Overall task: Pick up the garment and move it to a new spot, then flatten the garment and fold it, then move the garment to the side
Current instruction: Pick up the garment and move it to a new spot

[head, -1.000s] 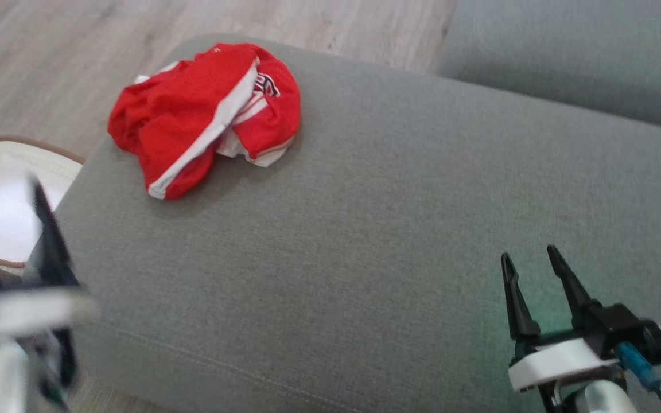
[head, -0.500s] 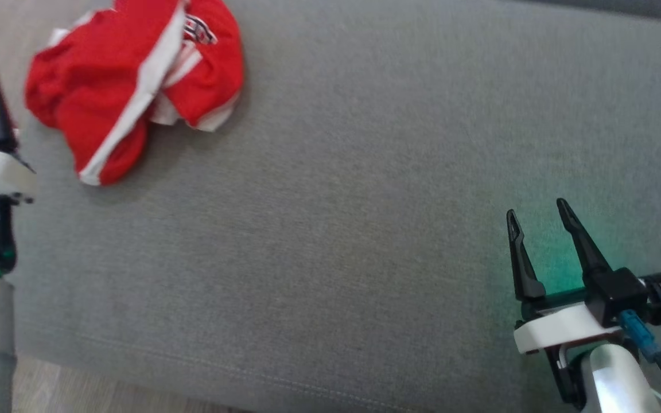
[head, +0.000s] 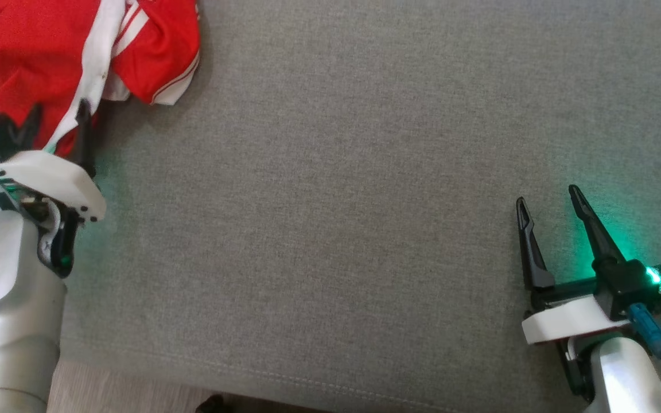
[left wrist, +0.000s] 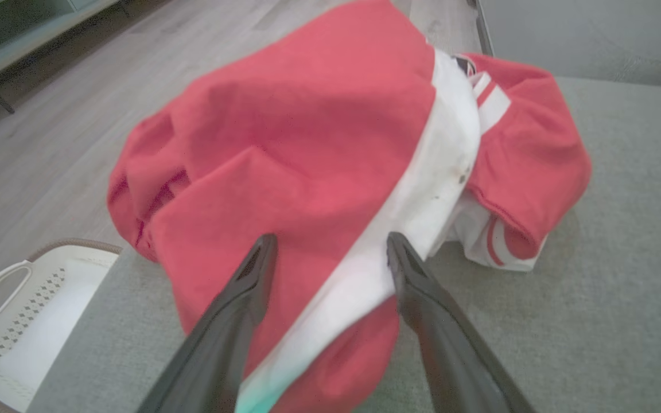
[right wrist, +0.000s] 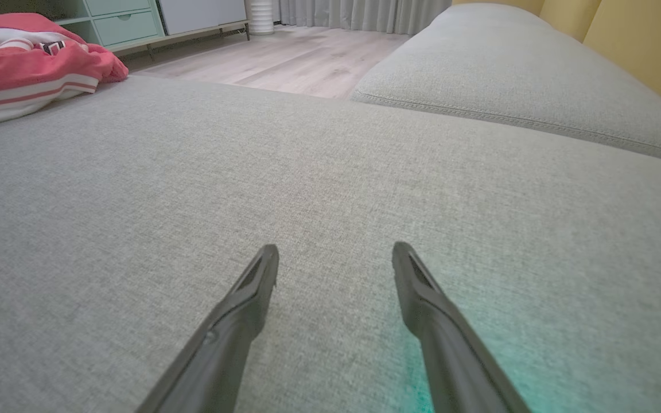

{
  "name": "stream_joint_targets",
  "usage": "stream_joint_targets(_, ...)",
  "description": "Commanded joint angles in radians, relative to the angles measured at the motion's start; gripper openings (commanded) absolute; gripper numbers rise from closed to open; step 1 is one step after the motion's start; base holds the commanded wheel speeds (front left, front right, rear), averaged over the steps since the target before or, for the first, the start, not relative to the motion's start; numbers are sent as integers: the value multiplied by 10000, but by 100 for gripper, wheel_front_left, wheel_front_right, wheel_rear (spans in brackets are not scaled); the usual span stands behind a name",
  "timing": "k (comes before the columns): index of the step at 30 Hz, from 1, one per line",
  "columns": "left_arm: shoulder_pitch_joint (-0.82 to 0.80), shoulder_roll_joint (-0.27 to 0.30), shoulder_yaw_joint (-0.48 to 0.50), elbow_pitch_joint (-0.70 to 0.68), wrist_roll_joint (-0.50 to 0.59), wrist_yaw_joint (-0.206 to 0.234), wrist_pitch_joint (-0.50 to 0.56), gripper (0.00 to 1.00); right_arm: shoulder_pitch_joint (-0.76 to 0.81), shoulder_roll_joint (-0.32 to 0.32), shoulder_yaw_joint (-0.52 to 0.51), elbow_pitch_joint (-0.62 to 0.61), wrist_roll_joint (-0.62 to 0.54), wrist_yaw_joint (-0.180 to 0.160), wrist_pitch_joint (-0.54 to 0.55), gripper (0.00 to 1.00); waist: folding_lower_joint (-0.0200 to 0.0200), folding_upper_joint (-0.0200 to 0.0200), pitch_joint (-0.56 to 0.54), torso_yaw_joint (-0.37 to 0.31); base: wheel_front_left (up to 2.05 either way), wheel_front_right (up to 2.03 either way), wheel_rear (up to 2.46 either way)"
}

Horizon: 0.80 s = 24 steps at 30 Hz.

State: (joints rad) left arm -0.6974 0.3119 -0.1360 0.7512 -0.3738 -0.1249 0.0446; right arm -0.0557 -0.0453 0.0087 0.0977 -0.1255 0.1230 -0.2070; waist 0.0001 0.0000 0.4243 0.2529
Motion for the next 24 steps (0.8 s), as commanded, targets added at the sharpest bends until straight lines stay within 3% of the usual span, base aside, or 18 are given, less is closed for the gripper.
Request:
stream_joint_targets(1, -387, 537, 184, -85, -101, -46, 42, 100, -169, -49, 249, -372, -128, 77, 17, 100, -1, 0, 121, -7, 0, 0, 0)
stream_joint_targets(9, -850, 802, -633, 870, -462, -55, 167, 100, -254, -49, 178, -602, -226, 77, 108, 100, -1, 0, 445, -94, 0, 0, 0)
stream_joint_targets(10, -885, 822, -705, 1007, -503, -55, 268, 87, -259, -49, 176, -610, -224, 77, 111, 100, -1, 0, 454, -99, 0, 0, 0)
stream_joint_targets(11, -920, 843, -748, 1158, -562, -55, 396, 59, -265, -49, 174, -613, -220, 77, 114, 100, -1, 0, 460, -102, 0, 0, 0)
stream_joint_targets(12, -950, 862, -815, 1274, -622, -56, 518, 41, -272, -49, 172, -612, -210, 77, 114, 100, -1, 0, 463, -105, 0, 0, 0)
stream_joint_targets(13, -977, 888, -868, 1368, -687, -56, 604, 31, -281, -49, 171, -607, -192, 77, 111, 100, -1, 0, 463, -106, 0, 0, 0)
stream_joint_targets(14, -991, 918, -918, 1459, -752, -56, 690, 11, -292, -49, 173, -596, -177, 77, 108, 100, -1, 0, 458, -105, 0, 0, 0)
stream_joint_targets(15, -1005, 957, -979, 1513, -801, -56, 725, 0, -304, -49, 180, -577, -153, 77, 101, 100, -1, 0, 447, -103, 0, 0, 0)
stream_joint_targets(24, -1267, 1455, -969, 1697, -743, -5, -182, 0, -404, -49, 212, -231, 97, 77, -65, 100, -1, 0, 3, -32, 0, 0, 0)
